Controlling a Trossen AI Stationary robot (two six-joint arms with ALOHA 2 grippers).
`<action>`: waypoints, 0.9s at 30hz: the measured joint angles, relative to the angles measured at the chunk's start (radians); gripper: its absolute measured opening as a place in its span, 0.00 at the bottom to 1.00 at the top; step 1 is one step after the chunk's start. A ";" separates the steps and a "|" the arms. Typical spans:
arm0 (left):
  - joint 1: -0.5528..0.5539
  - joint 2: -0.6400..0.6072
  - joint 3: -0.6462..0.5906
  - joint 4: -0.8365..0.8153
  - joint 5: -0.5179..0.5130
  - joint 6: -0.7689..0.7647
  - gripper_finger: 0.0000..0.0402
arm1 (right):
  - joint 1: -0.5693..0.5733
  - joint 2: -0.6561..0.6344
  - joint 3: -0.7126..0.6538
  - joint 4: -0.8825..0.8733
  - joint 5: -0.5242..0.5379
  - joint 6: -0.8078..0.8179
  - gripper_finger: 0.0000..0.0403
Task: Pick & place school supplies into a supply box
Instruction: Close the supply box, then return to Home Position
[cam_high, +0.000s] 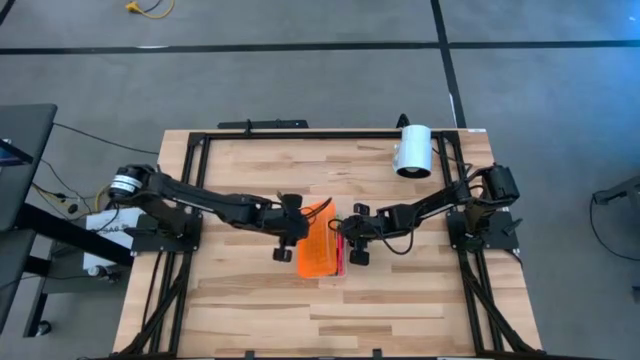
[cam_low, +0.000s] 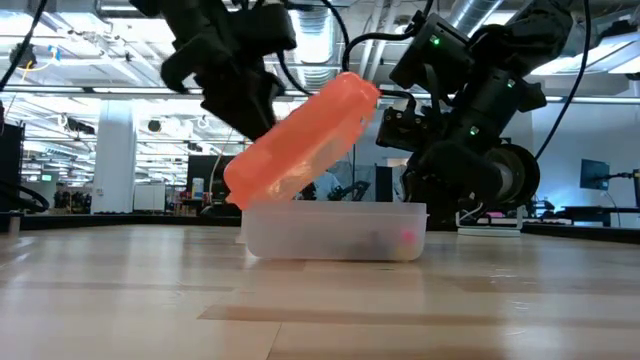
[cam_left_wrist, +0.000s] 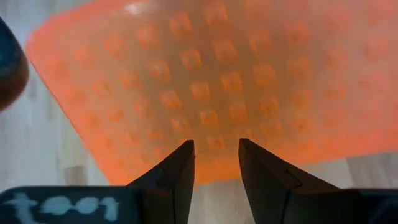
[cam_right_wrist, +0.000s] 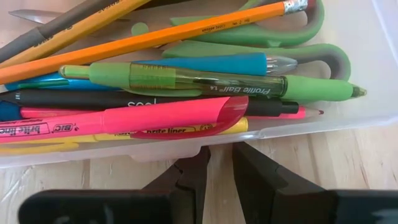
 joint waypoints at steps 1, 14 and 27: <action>0.004 0.007 0.000 -0.004 0.007 0.001 0.29 | 0.000 0.000 0.000 -0.001 0.000 0.000 0.17; -0.002 0.011 -0.001 0.047 0.019 0.033 0.29 | 0.009 -0.058 -0.001 -0.090 0.008 0.028 0.17; -0.019 -0.006 -0.001 0.035 0.086 0.058 0.29 | 0.156 -0.275 -0.042 -0.348 0.185 0.135 0.17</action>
